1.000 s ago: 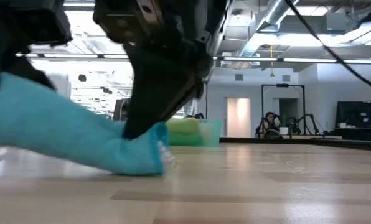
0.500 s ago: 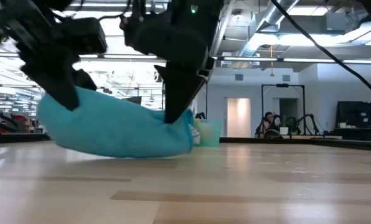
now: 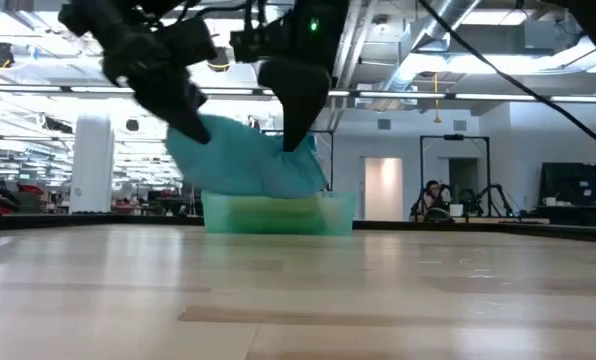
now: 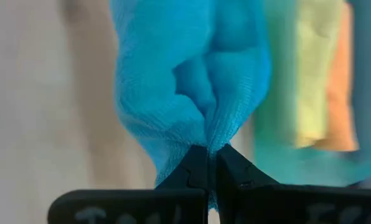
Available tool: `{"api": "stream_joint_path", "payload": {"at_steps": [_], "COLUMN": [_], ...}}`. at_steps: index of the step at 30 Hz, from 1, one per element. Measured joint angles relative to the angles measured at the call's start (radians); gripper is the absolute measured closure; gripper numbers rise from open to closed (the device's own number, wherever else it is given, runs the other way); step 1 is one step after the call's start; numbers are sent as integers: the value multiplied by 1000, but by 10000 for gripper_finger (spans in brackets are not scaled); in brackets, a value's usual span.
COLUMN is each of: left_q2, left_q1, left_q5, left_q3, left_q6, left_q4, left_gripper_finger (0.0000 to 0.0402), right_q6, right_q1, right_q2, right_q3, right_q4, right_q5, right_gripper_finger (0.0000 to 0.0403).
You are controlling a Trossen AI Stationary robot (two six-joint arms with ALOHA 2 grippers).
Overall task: Roll microfiber towels into tight, uniform cylinder then place into a basket
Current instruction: Put the blue towel into the bin
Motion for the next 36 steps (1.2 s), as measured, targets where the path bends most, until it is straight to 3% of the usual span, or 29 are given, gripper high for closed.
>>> {"api": "stream_joint_path", "payload": {"at_steps": [5, 13, 18, 25, 32, 36], "left_q2": [0, 4, 73, 207, 307, 353], "left_q1": [118, 341, 438, 510, 542, 539], "left_q5": [-98, -114, -99, -129, -53, 52], "left_q3": [59, 95, 93, 94, 149, 189], "left_q6": [174, 345, 419, 505, 467, 417], "left_q4": [2, 90, 224, 355, 300, 168], "left_gripper_finger": [382, 381, 381, 381, 381, 381], "right_q6": [-119, -239, -402, -513, -536, -574], "right_q1": [-87, -247, -322, -402, -444, -431], "right_q2": [-32, -58, -55, -53, -53, -53], "right_q3": [0, 4, -10, -84, -198, -207], "right_q4": [-3, 61, 198, 293, 356, 306], "right_q5": [135, 292, 292, 246, 157, 14], "right_gripper_finger": [384, 384, 384, 384, 384, 383]}}
